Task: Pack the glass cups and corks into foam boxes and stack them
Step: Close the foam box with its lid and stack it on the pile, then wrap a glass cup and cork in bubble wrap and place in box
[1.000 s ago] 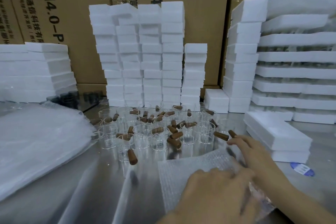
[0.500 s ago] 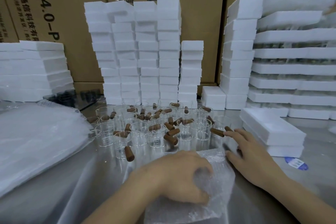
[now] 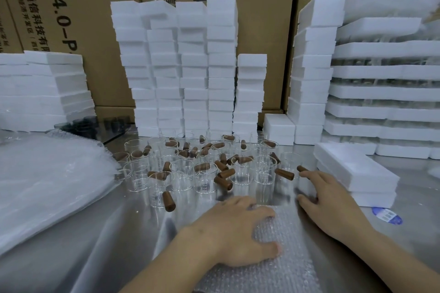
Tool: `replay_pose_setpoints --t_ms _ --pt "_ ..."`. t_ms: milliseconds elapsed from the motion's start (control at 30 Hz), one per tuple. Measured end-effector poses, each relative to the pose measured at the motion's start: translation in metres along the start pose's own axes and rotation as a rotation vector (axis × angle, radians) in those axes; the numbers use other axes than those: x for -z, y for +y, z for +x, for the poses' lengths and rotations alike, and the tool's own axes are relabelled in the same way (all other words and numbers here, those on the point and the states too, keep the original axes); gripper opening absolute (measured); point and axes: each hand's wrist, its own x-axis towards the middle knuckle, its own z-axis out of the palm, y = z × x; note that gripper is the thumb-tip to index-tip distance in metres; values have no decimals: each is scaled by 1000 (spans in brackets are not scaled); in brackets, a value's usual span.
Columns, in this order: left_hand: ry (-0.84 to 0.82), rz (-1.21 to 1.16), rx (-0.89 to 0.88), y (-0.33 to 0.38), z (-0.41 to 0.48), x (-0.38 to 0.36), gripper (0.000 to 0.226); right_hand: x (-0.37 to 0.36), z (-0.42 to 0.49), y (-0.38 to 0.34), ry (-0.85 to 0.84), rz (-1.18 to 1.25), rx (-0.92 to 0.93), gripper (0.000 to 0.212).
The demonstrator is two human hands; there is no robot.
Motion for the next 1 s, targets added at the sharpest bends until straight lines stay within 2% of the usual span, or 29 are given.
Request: replay_pose_setpoints --t_ms 133,333,467,600,733,900,1000 --pt "6 -3 4 2 -1 1 75 2 2 -2 -9 -10 -29 55" --pt "0 11 6 4 -3 2 76 3 -4 -3 51 -3 -93 33" --pt "-1 17 3 5 -3 2 76 3 -3 -7 48 -41 -82 30" --pt "3 5 5 4 -3 1 75 5 -1 -6 124 112 -64 13" --pt "12 -4 13 4 -1 -1 76 15 0 -4 336 224 -64 17" --pt "58 20 11 4 -1 -3 73 27 -2 -3 432 222 -66 19" --pt "236 -23 1 6 -1 -3 64 38 -6 -7 510 302 7 26"
